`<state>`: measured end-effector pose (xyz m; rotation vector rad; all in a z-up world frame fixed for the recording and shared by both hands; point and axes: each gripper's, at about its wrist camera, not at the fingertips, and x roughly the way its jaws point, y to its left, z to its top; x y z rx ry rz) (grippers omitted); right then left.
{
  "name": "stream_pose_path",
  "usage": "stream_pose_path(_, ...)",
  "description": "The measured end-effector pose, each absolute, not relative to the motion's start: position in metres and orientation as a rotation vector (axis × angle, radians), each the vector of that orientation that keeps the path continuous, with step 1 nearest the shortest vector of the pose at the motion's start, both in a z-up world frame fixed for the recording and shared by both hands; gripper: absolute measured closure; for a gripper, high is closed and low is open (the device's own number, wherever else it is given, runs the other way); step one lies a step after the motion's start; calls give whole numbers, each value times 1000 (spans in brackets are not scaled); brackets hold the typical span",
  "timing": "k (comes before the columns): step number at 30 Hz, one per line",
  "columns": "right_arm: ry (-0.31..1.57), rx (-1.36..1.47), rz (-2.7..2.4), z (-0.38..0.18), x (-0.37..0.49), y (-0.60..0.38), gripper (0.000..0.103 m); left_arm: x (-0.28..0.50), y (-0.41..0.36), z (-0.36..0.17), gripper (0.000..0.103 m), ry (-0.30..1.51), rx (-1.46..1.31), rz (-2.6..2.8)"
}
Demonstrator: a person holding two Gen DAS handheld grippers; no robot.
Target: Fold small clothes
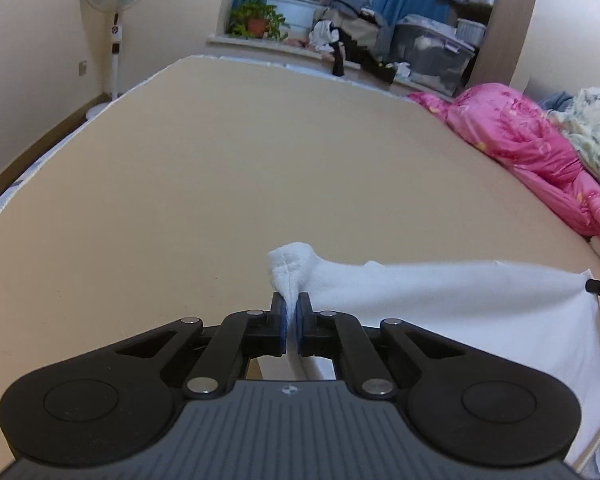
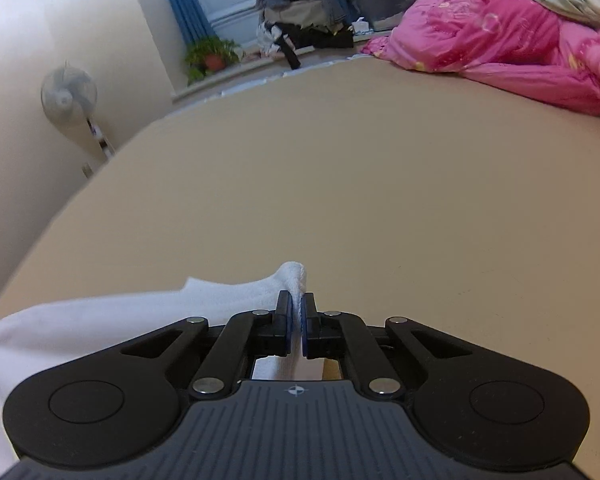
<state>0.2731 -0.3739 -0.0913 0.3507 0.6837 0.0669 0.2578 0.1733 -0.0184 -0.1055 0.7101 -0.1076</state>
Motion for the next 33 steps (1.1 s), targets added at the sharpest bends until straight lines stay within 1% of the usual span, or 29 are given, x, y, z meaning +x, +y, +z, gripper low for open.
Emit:
stream_pose_path(2, 678, 312, 71, -92, 277, -367, 99, 263, 175, -18, 98, 706, -136, -105)
stream_pose_path(8, 583, 306, 50, -86, 284, -363, 100, 276, 183, -18, 98, 670, -199, -65)
stream_pose_path(13, 601, 261, 55, -96, 296, -356, 100, 284, 180, -27, 98, 703, -152, -45)
stream_pose_path(17, 611, 260, 46, -100, 303, -354, 99, 287, 182, -29, 98, 706, -165, -37)
stream_pose_path(19, 643, 261, 45, -105, 309, -353, 99, 291, 183, -31, 96, 729, -169, -36)
stream_pose_path(20, 680, 280, 51, -110, 313, -353, 97, 293, 184, -34, 92, 750, -170, -33)
stream_pose_path(22, 741, 311, 19, -116, 316, -355, 85, 292, 186, -36, 92, 765, -160, -7)
stream_pose_path(23, 743, 314, -3, -115, 314, -356, 74, 291, 188, -35, 88, 766, -158, 1)
stream_pose_path(24, 734, 317, -9, -113, 310, -358, 71, 288, 190, -33, 88, 765, -161, 3)
stream_pose_path(26, 728, 320, -6, -107, 300, -361, 69, 282, 194, -29, 85, 765, -168, 1)
stream_pose_path(28, 727, 332, 14, -97, 285, -365, 67, 271, 195, -25, 85, 769, -176, -12)
stream_pose_path(30, 730, 351, 41, -86, 266, -371, 63, 259, 198, -21, 80, 789, -199, -41)
stream_pose_path(31, 735, 362, 57, -81, 257, -373, 63, 253, 200, -20, 75, 806, -216, -63)
stream_pose_path(33, 754, 393, 91, -74, 236, -379, 59, 236, 203, -17, 73, 837, -248, -121)
